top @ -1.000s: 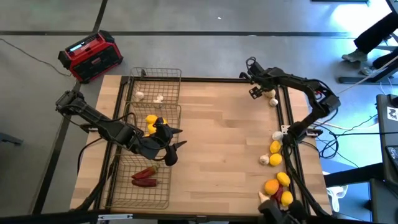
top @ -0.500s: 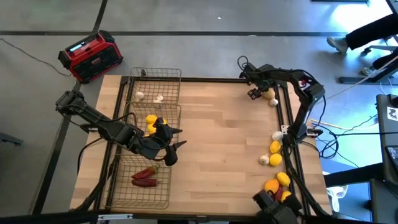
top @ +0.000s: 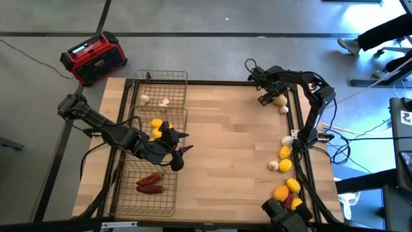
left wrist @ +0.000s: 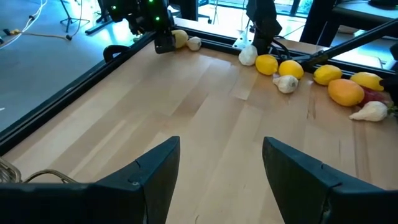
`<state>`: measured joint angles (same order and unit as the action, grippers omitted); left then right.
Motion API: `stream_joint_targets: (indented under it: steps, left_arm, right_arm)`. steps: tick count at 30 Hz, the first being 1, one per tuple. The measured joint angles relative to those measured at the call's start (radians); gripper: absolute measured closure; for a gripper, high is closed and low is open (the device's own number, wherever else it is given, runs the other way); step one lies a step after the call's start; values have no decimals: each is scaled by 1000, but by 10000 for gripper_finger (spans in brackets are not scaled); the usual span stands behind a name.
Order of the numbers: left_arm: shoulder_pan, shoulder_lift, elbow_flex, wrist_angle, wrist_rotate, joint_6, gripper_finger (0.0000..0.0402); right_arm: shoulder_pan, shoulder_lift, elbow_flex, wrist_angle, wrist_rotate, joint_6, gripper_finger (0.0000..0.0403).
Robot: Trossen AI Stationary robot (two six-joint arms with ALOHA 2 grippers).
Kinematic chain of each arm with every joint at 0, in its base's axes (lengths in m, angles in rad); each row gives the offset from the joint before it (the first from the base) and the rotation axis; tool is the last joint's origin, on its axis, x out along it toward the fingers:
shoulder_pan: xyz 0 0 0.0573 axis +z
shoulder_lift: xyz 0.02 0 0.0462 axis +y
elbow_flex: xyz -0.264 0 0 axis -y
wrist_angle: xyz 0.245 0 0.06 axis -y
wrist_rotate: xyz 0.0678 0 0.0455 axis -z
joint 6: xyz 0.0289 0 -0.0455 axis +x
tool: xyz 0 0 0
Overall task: Sort produce into baskets
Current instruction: Put the lemon in the middle wire basket
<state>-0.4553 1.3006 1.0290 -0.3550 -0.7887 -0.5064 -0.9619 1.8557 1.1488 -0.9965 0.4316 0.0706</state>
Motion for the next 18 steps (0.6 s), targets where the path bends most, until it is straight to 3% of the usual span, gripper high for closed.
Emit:
stream_joint_targets:
  steps: [7,18]
  left_arm:
    - [0,0,0,0,0,1,176]
    - [0,0,0,0,0,41,176]
  right_arm:
    - [16,-1,0,5,-25,-24,180]
    - [133,-111,0,145,-235,-51,180]
